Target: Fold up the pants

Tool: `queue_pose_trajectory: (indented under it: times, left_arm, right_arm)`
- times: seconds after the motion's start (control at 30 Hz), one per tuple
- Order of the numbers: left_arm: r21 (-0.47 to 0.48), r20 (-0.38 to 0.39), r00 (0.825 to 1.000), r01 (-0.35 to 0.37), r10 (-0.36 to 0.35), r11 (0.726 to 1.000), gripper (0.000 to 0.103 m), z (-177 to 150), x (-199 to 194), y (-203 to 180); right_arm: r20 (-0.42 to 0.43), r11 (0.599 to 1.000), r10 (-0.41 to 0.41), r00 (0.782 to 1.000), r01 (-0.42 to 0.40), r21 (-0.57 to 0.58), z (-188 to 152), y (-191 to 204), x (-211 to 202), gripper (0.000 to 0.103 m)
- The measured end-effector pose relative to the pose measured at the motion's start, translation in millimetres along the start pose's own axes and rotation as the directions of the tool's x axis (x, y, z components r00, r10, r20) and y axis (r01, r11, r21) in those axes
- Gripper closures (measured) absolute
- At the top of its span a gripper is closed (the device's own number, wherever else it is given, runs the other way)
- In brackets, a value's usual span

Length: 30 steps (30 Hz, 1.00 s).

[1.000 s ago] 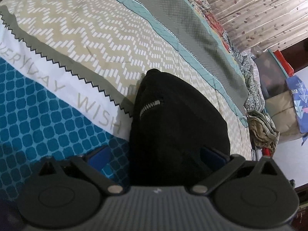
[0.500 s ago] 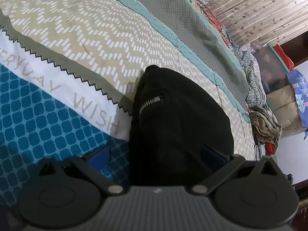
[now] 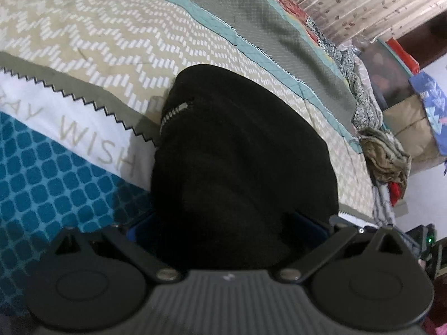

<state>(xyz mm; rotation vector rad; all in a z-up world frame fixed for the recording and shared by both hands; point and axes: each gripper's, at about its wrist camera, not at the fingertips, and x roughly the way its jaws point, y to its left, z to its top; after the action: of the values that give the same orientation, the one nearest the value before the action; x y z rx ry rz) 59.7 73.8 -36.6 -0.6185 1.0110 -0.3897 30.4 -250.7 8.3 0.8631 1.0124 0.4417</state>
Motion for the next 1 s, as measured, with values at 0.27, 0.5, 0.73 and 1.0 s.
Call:
queue_pose_trajectory:
  times: [0.27, 0.5, 0.73, 1.0]
  left_arm:
    - [-0.008, 0.017, 0.999, -0.034, 0.034, 0.999, 0.033, 6.4, 2.7, -16.2]
    - [-0.005, 0.106, 0.986, 0.128, -0.127, 0.992, 0.044, 44.0, -29.0, -40.2]
    - [0.168, 0.189, 0.974, 0.096, -0.128, 0.981, 0.044, 141.8, -6.9, -103.0]
    - [0.199, 0.216, 0.976, -0.005, -0.038, 0.98, 0.043, 238.7, 106.1, -129.7]
  right_arm:
    - [-0.05, 0.99, -0.015, 0.999, 0.008, -0.139, 5.0, 34.9, 26.4, 0.053]
    - [0.054, 0.946, 0.066, 0.996, -0.045, -0.322, 24.9, 79.2, 2.6, 0.064]
    - [0.185, 0.891, 0.149, 0.971, -0.051, -0.452, 111.4, 107.2, 1.5, 0.064]
    - [0.338, 0.879, 0.109, 0.935, 0.069, -0.472, 222.7, 74.5, 41.7, 0.064]
